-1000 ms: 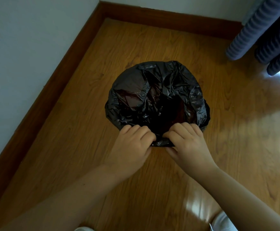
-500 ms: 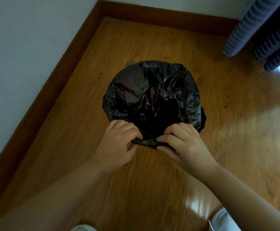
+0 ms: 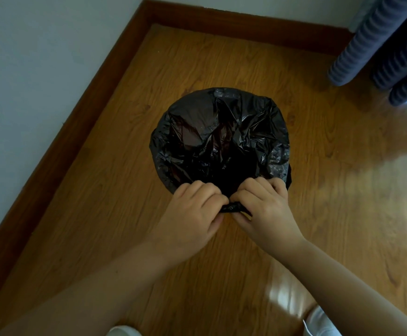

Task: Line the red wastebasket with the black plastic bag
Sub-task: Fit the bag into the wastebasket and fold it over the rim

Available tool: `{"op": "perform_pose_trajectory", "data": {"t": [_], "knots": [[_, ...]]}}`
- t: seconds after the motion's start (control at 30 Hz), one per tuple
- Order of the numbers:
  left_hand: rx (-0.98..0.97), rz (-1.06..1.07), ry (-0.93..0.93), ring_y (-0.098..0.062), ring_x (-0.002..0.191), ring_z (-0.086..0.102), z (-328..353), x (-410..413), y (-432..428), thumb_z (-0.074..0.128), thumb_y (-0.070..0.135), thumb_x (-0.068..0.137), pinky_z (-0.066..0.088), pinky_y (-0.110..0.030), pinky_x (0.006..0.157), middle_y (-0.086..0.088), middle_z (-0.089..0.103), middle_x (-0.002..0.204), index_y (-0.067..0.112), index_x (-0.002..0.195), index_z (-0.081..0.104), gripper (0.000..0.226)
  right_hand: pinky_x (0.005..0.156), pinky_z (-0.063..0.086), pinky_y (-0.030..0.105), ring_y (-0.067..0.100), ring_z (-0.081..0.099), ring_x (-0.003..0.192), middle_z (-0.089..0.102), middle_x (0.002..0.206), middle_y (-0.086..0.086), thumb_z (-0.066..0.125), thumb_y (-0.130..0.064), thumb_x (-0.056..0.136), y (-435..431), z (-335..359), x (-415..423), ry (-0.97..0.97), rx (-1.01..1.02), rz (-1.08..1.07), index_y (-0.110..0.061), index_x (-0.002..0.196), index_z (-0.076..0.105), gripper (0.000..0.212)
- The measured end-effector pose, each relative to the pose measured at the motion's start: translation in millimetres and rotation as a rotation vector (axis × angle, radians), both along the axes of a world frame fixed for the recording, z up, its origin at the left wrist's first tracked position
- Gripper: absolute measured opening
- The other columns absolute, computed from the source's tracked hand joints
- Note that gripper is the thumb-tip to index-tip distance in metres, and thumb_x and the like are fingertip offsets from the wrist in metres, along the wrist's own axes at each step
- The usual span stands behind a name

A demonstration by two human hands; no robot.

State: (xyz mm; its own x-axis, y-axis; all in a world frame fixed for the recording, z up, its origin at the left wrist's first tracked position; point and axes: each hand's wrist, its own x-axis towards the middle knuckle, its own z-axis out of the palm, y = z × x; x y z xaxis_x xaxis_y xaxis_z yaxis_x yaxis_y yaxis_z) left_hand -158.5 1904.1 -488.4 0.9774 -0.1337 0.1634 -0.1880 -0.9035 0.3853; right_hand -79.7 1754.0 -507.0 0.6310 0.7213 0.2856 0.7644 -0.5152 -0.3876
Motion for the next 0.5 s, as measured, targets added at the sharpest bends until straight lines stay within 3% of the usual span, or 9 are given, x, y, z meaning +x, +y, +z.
{"op": "perform_pose_trajectory", "data": {"t": [0.07,0.17,0.33,0.5], "knots": [[0.020,0.010,-0.004,-0.022,0.080,0.056,-1.3,1.0,-0.9,0.055,0.014,0.080,0.038,-0.031,0.071,-0.007,0.063,0.086,0.007,0.090,0.064,0.015,0.082,0.028,0.031,0.018,0.057,0.077,0.062,0.080,0.002,0.070,-0.016,0.073,-1.7,-0.9,-4.3,0.019,0.019,-0.030,-0.014,0.084,0.066,0.012],[0.019,0.018,0.000,-0.023,0.076,0.055,-4.3,1.2,1.9,0.061,0.004,0.074,0.037,-0.030,0.068,-0.009,0.063,0.083,0.005,0.086,0.063,0.013,0.092,0.026,0.032,0.014,0.051,0.091,0.063,0.091,0.003,0.061,-0.033,0.076,-10.6,3.2,-5.8,0.029,0.037,-0.007,-0.014,0.098,0.066,0.029],[-0.053,0.039,0.066,-0.015,0.081,0.047,-7.1,-1.6,11.3,0.047,0.008,0.072,0.032,-0.024,0.071,-0.004,0.062,0.084,0.008,0.085,0.062,0.021,0.080,0.038,0.029,0.016,0.053,0.084,0.064,0.085,0.005,0.060,-0.023,0.085,-15.7,10.3,-3.9,-0.009,0.091,0.178,-0.013,0.087,0.069,0.013],[-0.081,0.082,0.086,-0.012,0.085,0.046,-10.8,-7.3,21.8,0.057,0.000,0.070,0.025,-0.019,0.078,-0.002,0.062,0.088,0.011,0.087,0.062,0.021,0.074,0.037,0.028,0.018,0.056,0.077,0.062,0.083,0.005,0.063,-0.024,0.082,-9.4,14.0,10.6,0.082,-0.007,0.239,-0.013,0.089,0.068,0.014]]}}
